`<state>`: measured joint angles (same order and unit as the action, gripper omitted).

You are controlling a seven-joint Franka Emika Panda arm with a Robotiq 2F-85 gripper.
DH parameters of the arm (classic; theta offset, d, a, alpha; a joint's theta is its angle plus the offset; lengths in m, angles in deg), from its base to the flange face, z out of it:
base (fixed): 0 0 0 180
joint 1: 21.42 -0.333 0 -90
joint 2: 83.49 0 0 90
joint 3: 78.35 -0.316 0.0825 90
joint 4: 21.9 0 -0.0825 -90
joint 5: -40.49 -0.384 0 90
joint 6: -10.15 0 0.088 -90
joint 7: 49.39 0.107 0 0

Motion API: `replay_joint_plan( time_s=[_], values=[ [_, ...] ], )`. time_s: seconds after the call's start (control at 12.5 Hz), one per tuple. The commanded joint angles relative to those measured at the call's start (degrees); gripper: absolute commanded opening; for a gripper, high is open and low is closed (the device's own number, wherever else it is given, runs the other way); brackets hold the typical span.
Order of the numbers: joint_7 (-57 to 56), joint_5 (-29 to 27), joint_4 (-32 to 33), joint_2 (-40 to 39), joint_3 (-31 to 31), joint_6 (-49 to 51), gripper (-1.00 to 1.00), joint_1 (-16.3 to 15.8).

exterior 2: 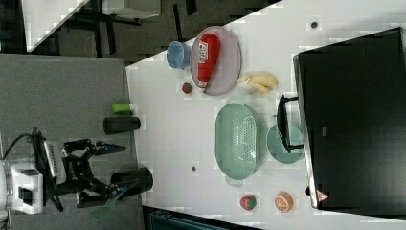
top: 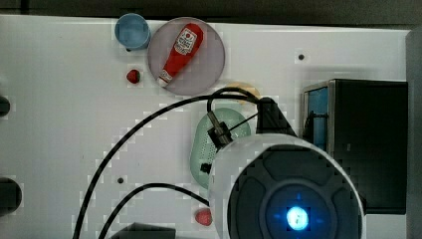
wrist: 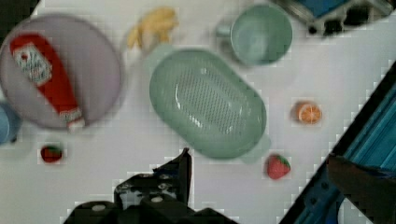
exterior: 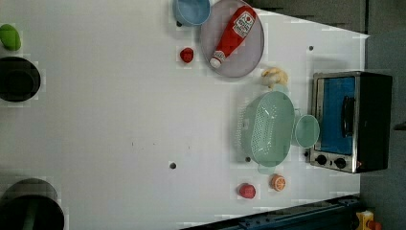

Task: Drag strainer left to right.

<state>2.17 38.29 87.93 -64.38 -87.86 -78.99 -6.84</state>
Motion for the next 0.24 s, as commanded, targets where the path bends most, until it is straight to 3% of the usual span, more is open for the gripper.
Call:
replay_joint_plan(
  time_s=[0.08, 0.24],
  values=[
    [-6.64, 0.48, -2.1, -2.16, 1.26, 2.27, 1.0, -0.52],
    [-6.83, 0.53, -2.06, -2.21, 1.65, 2.27, 1.0, -0.53]
  ],
)
